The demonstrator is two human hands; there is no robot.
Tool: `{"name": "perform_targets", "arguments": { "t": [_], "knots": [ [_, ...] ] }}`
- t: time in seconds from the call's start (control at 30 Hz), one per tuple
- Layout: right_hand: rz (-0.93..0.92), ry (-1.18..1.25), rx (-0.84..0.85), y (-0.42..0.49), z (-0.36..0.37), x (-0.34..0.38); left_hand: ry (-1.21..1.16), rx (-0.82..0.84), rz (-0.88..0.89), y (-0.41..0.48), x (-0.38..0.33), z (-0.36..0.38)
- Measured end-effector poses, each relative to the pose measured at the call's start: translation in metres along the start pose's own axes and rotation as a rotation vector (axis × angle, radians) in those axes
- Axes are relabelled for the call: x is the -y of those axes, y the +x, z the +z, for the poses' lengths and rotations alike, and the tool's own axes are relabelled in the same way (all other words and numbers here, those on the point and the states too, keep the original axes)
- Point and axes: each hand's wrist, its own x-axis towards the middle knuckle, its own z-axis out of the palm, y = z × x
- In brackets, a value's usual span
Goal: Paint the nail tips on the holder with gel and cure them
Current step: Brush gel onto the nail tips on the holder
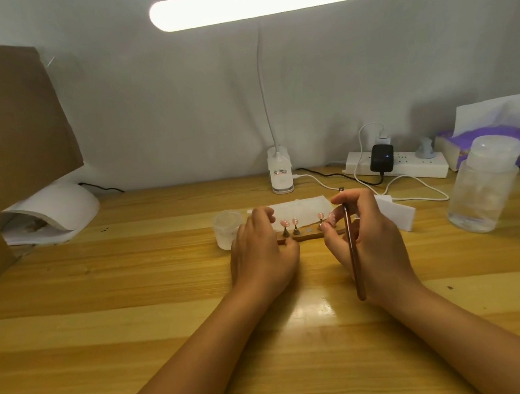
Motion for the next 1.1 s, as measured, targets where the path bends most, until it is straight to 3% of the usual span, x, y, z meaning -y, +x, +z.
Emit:
{"name": "perform_targets", "arguments": {
  "t": [0.1, 0.23, 0.7, 1.1],
  "knots": [
    [-0.043, -0.06, -0.001, -0.002, 0.002, 0.001, 0.077, 0.092, -0.016, 0.001, 0.001, 0.003],
    [-0.079, -0.117, -0.003, -0.003, 0.004, -0.002, 0.04, 0.096, -0.019, 0.004, 0.004, 0.002],
    [-0.232, -0.275, 0.043, -0.001, -0.003, -0.005, -0.067, 0.183, 0.173, 0.0, 0.0, -0.002],
    [-0.106, -0.364, 0.161, 0.0, 0.0, -0.012, -0.05, 0.185, 0.212, -0.001, -0.002, -0.002]
  ]
}}
